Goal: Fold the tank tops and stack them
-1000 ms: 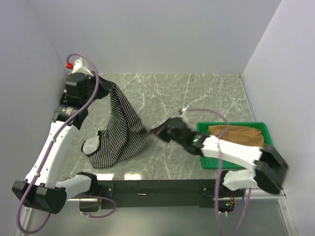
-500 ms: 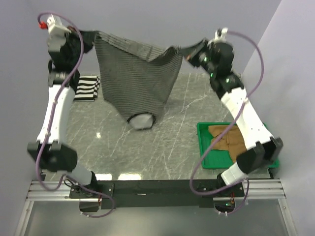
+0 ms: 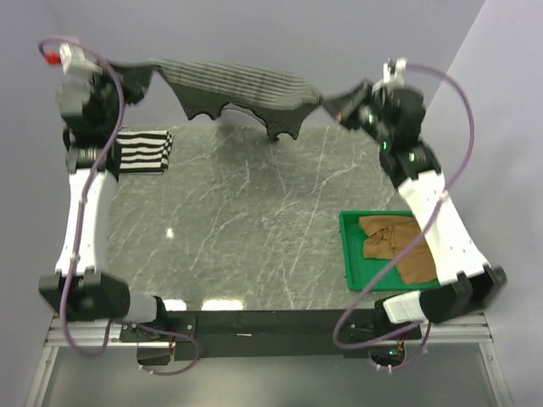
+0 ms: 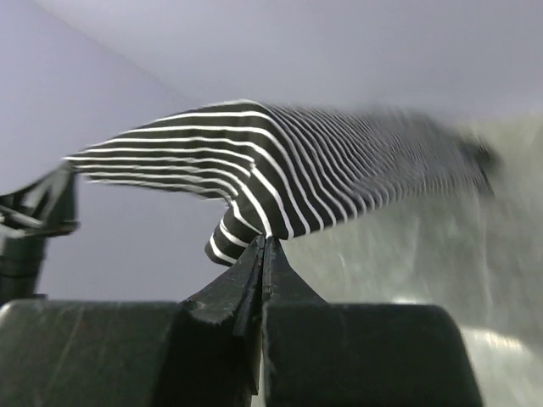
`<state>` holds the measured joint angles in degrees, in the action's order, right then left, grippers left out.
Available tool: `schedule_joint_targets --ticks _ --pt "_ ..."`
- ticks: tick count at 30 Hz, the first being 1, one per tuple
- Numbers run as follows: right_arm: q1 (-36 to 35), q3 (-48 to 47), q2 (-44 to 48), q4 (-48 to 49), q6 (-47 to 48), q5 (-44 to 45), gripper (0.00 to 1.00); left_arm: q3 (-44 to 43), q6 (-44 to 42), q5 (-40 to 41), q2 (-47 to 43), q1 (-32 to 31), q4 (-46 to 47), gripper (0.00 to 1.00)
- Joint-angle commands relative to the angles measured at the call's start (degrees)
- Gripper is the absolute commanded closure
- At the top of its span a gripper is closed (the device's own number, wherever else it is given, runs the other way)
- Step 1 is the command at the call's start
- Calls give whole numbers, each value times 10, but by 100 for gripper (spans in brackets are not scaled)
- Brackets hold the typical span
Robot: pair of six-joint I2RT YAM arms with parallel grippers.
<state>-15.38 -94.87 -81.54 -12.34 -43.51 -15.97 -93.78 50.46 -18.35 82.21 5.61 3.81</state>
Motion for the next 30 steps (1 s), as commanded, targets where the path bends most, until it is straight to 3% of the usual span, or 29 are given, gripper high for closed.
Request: schedule_joint_targets --ticks 1,2,3,5,6,8,13,15,17,18,21,23,26,29,30 --pt "-1 176 104 77 -9 -12 100 175 26 -27 -107 3 46 99" --pt "-2 283 128 91 -14 -17 100 225 32 -27 -134 3 50 99" --pt "-4 337 175 101 -21 -20 100 319 39 -26 -183 4 48 99" --pt "-12 486 224 138 -45 -29 100 411 55 -27 -234 3 32 100" --pt "-18 531 262 145 -52 -32 100 492 56 -27 -285 4 24 99" --pt "-49 633 301 149 -62 -27 100 559 56 -12 -337 3 -31 99" --pt "-116 743 379 84 -95 8 99 707 42 -34 -511 3 -157 95" --pt "-147 777 414 68 -114 16 89 738 58 -44 -588 1 -210 88" --pt "-160 793 443 32 -140 32 72 745 75 -53 -632 -18 -209 78" --pt "-168 793 473 15 -145 41 68 730 87 -49 -657 -23 -233 66" --pt "-174 775 529 -59 -149 73 57 680 59 -49 -639 -23 -279 54" --pt "-174 748 543 -109 -137 98 55 651 40 -34 -624 -24 -296 52" --pt "-178 722 529 -105 -127 103 55 607 25 -10 -595 -24 -279 50" --pt "-245 684 456 -60 -136 124 55 563 12 9 -528 -24 -243 52" --pt "-275 667 405 -54 -140 181 55 534 3 15 -476 -24 -236 54"
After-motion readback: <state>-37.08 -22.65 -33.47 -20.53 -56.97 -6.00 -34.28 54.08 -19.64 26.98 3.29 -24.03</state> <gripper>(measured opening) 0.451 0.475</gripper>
